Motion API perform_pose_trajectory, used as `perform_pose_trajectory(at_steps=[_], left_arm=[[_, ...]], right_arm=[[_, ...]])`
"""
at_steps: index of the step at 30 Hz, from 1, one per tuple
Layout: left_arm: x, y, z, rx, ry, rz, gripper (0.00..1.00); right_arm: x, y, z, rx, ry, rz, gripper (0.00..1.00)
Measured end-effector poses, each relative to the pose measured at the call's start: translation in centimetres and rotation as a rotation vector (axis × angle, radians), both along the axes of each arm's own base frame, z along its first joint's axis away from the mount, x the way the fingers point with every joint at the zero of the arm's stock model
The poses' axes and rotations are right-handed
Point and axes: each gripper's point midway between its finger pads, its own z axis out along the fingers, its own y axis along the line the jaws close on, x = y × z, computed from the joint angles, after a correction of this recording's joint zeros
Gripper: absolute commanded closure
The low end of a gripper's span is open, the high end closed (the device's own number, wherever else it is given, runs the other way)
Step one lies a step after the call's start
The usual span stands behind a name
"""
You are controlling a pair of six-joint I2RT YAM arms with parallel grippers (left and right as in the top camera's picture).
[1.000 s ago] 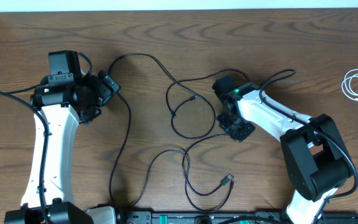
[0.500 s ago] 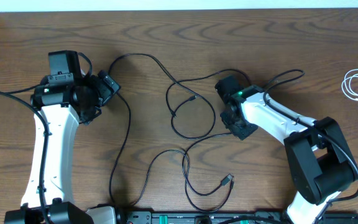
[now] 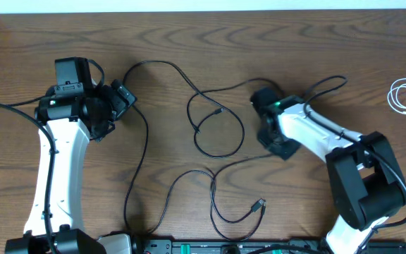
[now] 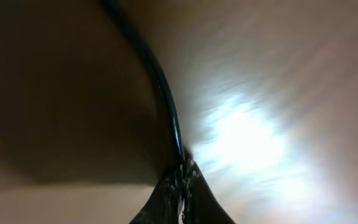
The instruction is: Untangle cables
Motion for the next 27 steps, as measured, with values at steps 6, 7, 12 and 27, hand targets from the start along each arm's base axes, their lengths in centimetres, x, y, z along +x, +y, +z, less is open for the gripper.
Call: perform_pose_trajectory(at_steps=[6, 7, 12, 27], left_arm=[[0.0, 0.0, 0.0, -0.001, 0.000, 0.000, 0.02], [0.0, 0.0, 0.0, 0.000, 0.000, 0.000, 0.02], [0.0, 0.0, 0.0, 0.000, 0.000, 0.000, 0.02], [0.0, 0.0, 0.0, 0.000, 0.000, 0.000, 0.02]], right_arm=[[2.3, -1.0, 2.9, 0.027, -0.069, 0.248, 0.99], [2.9, -0.8, 3.9, 0.037, -0.103, 0.293, 0.99], [6.4, 0.4, 11.8, 0.057, -0.372, 0.502, 0.99], [9.1, 1.3, 38.2, 0.043, -1.313, 0.591, 0.99]])
